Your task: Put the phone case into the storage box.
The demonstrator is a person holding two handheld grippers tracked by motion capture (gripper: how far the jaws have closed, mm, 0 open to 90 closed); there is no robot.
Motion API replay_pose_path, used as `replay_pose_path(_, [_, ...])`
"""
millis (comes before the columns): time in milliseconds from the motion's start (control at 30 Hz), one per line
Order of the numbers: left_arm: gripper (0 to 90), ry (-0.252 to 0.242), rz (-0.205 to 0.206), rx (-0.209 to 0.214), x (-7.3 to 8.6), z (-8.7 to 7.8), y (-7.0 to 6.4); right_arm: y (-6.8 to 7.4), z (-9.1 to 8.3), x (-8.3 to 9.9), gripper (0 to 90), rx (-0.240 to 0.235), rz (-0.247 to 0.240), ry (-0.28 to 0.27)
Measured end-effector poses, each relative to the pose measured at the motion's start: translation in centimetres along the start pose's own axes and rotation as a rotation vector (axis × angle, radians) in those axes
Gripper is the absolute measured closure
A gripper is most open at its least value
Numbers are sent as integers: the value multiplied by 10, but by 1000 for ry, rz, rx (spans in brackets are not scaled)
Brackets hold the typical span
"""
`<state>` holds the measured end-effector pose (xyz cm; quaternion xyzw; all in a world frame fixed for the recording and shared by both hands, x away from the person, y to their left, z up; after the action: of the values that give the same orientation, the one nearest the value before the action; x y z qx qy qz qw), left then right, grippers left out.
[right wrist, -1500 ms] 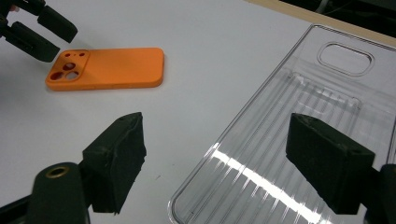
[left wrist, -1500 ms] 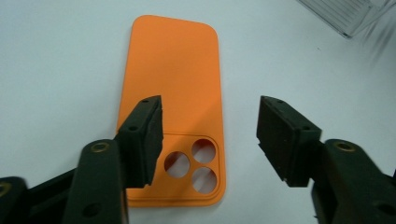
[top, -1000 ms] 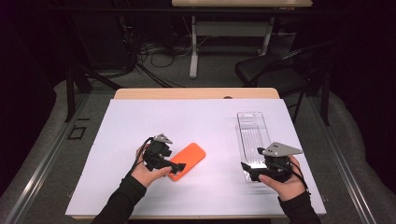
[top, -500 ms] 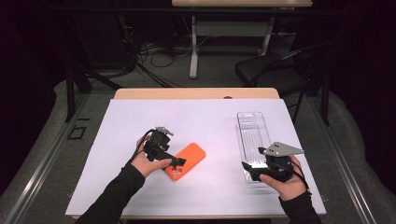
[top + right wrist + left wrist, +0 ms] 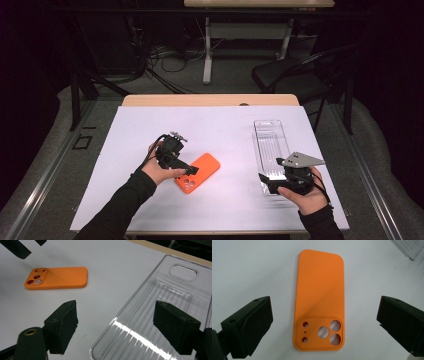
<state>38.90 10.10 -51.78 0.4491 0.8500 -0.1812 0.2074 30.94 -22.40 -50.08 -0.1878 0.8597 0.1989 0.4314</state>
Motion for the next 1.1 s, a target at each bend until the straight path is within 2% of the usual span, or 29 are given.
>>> replay_pose_path(233, [3, 60, 46, -14, -4, 6, 0, 0, 0, 0, 193, -1, 0, 3])
replay_pose_path(400, [3, 97, 57, -37, -8, 11, 0, 0, 1, 0, 193, 0, 0, 3])
replay_pose_path(600, [3, 121, 52, -45, -11, 15, 1, 0, 0, 0, 193, 1, 1, 3])
replay_pose_path(833, [3, 171, 56, -30, -13, 20, 3, 0, 1, 0, 193, -1, -3, 2])
replay_pose_path(1100, [3, 212, 60, -12, -17, 33, 4, 0, 1, 0, 193, 0, -2, 4])
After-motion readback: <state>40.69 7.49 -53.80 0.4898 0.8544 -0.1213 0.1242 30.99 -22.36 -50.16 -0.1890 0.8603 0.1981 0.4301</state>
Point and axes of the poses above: each handheld gripper's, and its own axes: z roughly forward along the jaws, x roughly out of its underside, y roughly to its left, the point moved 4 cm from there along z, roughly forward along the jaws, and after that the axes turned 13 degrees about z, right-handed, at the moved point
